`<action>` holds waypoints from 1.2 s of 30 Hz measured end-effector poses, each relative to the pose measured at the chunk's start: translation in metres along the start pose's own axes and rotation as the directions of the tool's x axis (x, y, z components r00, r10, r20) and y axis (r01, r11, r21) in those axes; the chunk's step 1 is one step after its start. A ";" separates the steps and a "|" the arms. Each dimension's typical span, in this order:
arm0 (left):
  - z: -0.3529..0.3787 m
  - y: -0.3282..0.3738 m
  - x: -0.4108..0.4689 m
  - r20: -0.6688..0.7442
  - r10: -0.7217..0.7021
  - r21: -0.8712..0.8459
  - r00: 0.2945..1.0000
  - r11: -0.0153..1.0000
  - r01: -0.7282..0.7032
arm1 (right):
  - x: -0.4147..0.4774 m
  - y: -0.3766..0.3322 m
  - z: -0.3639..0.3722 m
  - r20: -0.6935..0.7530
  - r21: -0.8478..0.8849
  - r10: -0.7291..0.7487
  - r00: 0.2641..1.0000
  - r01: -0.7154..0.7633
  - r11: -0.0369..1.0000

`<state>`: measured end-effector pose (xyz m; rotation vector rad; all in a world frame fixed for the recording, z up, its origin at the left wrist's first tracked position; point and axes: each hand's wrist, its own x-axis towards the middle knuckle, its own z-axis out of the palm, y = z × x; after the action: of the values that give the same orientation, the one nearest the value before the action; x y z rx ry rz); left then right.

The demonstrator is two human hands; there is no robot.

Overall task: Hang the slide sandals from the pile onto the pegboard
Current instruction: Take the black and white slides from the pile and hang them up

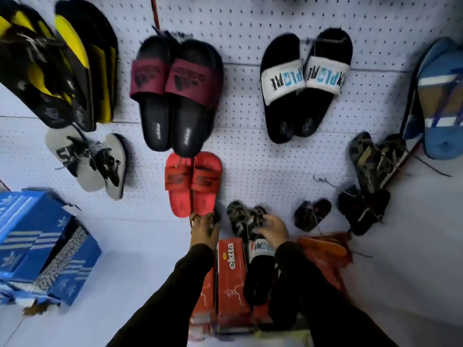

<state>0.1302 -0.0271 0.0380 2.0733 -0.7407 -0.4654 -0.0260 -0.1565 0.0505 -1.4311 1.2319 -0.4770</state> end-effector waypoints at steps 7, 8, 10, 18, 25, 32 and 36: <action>0.086 -0.030 -0.041 0.438 -0.233 0.172 0.868 0.970 0.174 | -0.017 0.123 -0.052 -0.133 -0.135 0.357 0.925 -0.374 0.918; 0.096 -0.030 -0.046 0.482 -0.270 0.163 0.834 0.962 0.218 | -0.018 0.140 -0.055 -0.106 -0.195 0.415 0.904 -0.428 0.882; 0.112 -0.033 -0.055 0.528 -0.338 0.188 0.779 0.941 0.281 | -0.026 0.161 -0.056 -0.011 -0.252 0.466 0.885 -0.453 0.855; 0.153 -0.038 -0.062 0.489 -0.510 0.157 0.708 0.850 0.503 | -0.032 0.210 -0.056 0.097 0.207 0.502 0.859 -0.511 0.834; 0.156 -0.040 -0.062 0.457 -0.587 0.150 0.668 0.791 0.593 | -0.035 0.217 -0.067 0.085 0.261 0.517 0.852 -0.520 0.814; 0.143 -0.041 -0.081 0.495 -0.570 -0.036 0.656 0.741 0.671 | -0.049 0.199 -0.078 0.071 0.328 0.505 0.860 -0.498 0.803; 0.125 -0.024 -0.090 0.478 -0.500 -0.185 0.722 0.747 0.639 | -0.053 0.180 -0.084 0.040 0.338 0.414 0.909 -0.403 0.851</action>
<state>-0.0002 -0.0331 -0.0462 1.8563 -0.1692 -1.3171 -0.1892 -0.1181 -0.0688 -0.8382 1.3636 -0.3951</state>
